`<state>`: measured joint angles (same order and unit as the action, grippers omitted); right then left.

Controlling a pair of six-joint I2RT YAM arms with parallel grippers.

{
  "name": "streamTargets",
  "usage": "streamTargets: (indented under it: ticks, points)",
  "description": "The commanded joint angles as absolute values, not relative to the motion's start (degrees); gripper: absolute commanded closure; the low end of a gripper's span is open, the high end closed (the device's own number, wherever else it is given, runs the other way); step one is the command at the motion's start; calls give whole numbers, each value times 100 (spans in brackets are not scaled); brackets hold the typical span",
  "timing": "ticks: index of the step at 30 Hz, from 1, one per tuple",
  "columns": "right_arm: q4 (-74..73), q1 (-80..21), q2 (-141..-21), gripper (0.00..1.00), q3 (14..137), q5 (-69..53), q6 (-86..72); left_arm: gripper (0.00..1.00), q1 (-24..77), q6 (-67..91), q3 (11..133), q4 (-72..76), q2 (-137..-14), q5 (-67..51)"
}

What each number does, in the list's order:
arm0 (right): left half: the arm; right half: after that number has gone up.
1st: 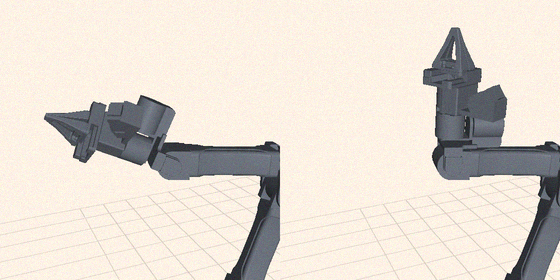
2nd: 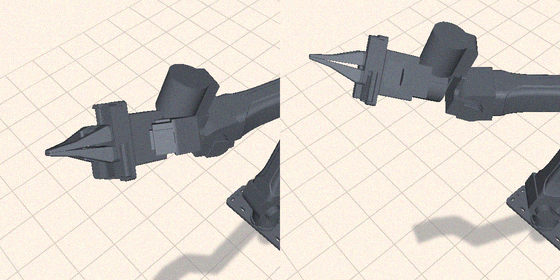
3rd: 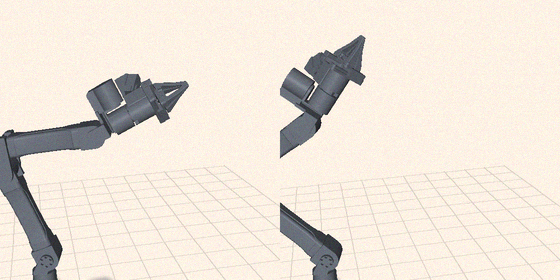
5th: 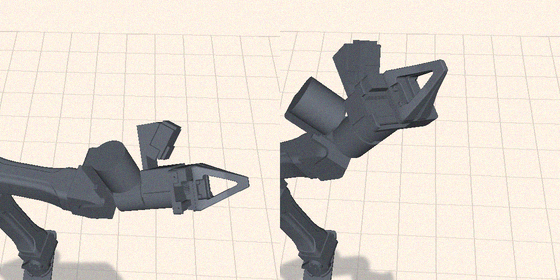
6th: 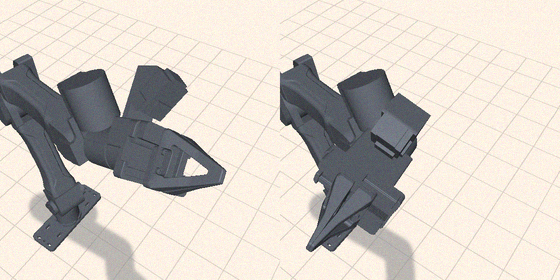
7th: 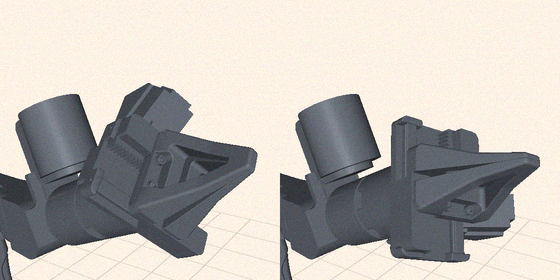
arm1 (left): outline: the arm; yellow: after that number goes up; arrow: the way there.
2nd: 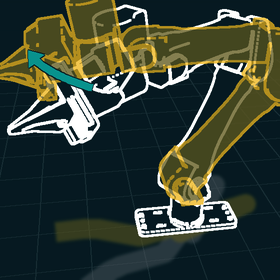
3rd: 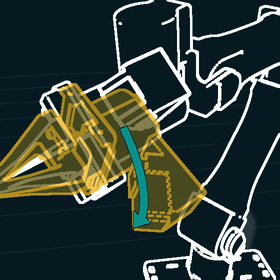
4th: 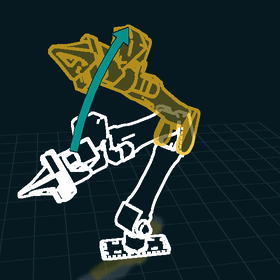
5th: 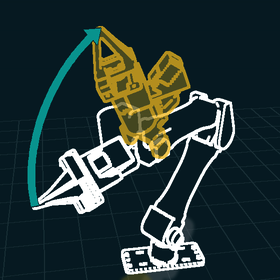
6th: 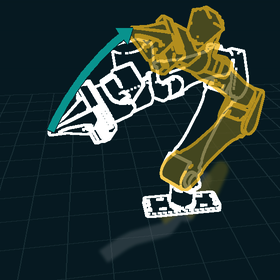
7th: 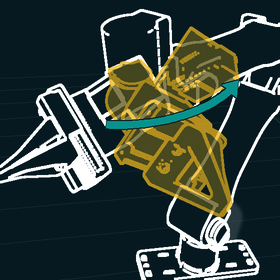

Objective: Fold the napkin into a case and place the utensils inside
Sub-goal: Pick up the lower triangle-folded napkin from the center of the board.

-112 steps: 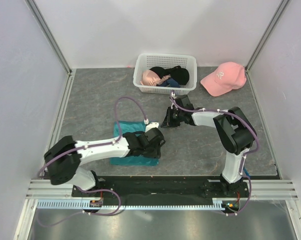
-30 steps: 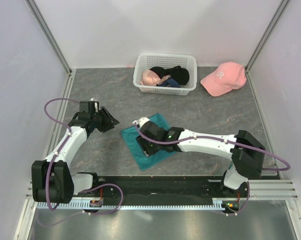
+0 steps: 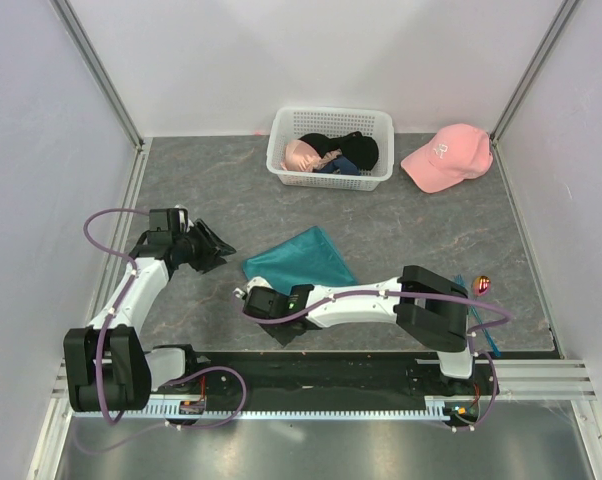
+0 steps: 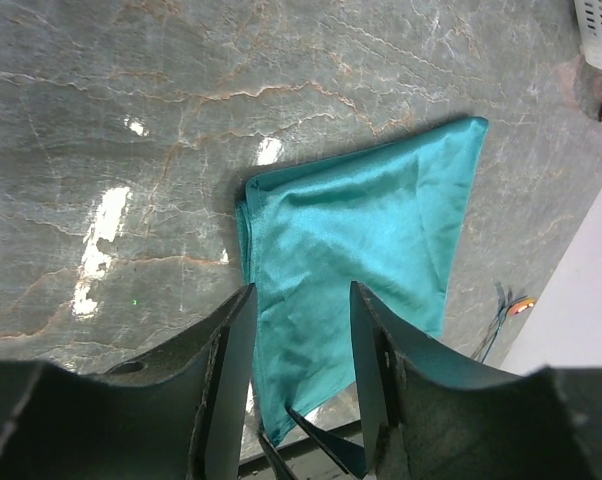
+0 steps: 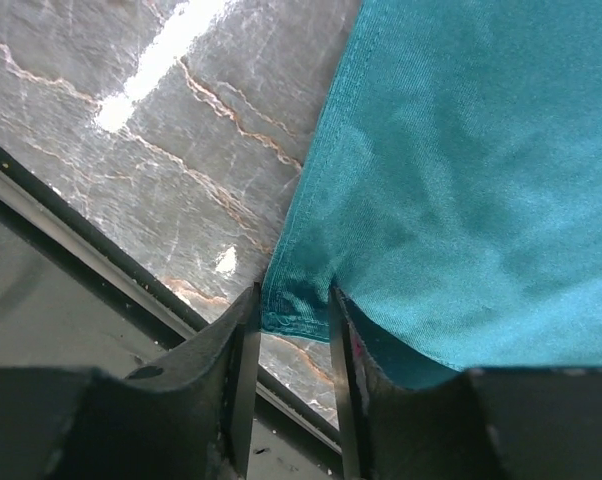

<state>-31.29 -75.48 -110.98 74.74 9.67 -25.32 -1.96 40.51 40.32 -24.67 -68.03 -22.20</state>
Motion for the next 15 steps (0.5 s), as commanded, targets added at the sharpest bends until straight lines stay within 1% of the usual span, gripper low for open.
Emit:
streamTargets:
  ticks: [1, 2, 6, 8, 9, 11, 13, 15]
  points:
    - [-3278, -7637, -11355, 62, 7506, 1413, -2645, 49, -255, 4087, 4008, -2267, -6706, -2329]
    - [-3331, -7655, -11425, 63, 7515, 1459, -2637, 48, -255, 4087, 3999, -2250, -6706, -2329]
    - [-3507, -7690, -11523, 79, 7515, 1757, -2689, 43, -264, 4096, 3955, -2224, -6715, -2285]
    - [-3489, -7690, -11479, 82, 7558, 1793, -2716, 38, -264, 4078, 3929, -2206, -6776, -2276]
    - [-3481, -7690, -11452, 87, 7593, 1776, -2725, 36, -264, 4069, 3929, -2180, -6802, -2294]
    - [-3367, -7673, -11330, 92, 7638, 1662, -2733, 35, -264, 3991, 3937, -2145, -7021, -2408]
    - [-3209, -7542, -11189, 100, 7638, 1285, -2839, 35, -272, 3946, 3955, -2153, -7189, -2504]
    - [-2998, -7436, -10961, 100, 7585, 978, -2979, 35, -264, 3911, 3946, -2083, -7400, -2566]
